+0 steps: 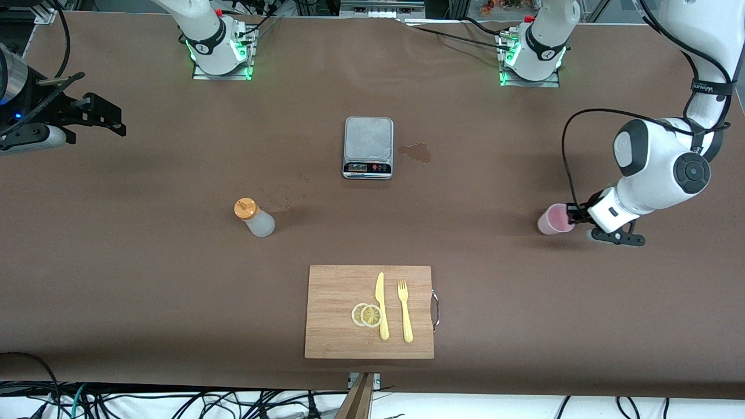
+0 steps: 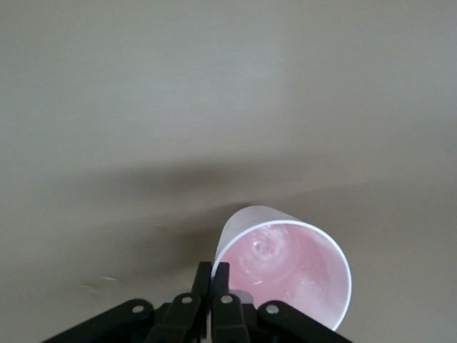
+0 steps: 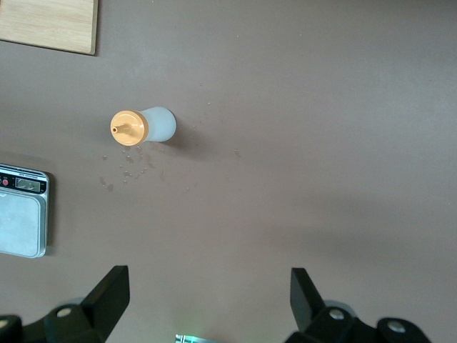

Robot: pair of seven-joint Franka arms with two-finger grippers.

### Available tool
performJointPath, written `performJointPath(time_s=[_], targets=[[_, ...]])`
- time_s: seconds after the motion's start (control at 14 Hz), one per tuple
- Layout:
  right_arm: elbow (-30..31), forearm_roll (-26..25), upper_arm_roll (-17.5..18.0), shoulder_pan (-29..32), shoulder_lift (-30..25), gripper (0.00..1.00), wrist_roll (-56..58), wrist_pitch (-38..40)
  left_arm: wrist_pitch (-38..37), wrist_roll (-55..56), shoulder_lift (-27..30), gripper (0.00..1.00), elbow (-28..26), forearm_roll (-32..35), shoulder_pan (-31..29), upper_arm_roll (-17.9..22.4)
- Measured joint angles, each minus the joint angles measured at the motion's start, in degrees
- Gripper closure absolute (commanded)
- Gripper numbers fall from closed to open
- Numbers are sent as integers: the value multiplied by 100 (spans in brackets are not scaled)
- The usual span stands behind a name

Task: Add sauce to pink cup with both arms
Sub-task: 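Carry the pink cup with the left gripper onto the scale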

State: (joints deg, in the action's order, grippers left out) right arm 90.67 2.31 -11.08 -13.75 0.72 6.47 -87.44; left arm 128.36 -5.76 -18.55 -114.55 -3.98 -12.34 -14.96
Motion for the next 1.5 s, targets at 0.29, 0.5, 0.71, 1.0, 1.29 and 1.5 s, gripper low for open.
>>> performJointPath(time_s=[0.29,0.5,0.71,1.0,1.29,1.5], targets=[[0,0,-7,7,2,0,0,0,-196,2241,289,100,60,-42,60,-1605],[0,-1,-28,26,9,0,0,0,-174,3582,291,100,20,-42,208,-2557],[0,-2,-35,49,47,0,0,1,109,4489,269,100,-120,-42,897,-2695],[0,-2,-40,95,55,0,1,2,642,5576,99,100,-317,-31,1815,-2698],[-2,-6,-40,95,55,0,3,2,1013,6949,-381,100,-539,1163,2283,-2691],[-2,-6,-40,96,55,0,40,4,1258,7764,-594,49,-499,1841,2403,-2712]])
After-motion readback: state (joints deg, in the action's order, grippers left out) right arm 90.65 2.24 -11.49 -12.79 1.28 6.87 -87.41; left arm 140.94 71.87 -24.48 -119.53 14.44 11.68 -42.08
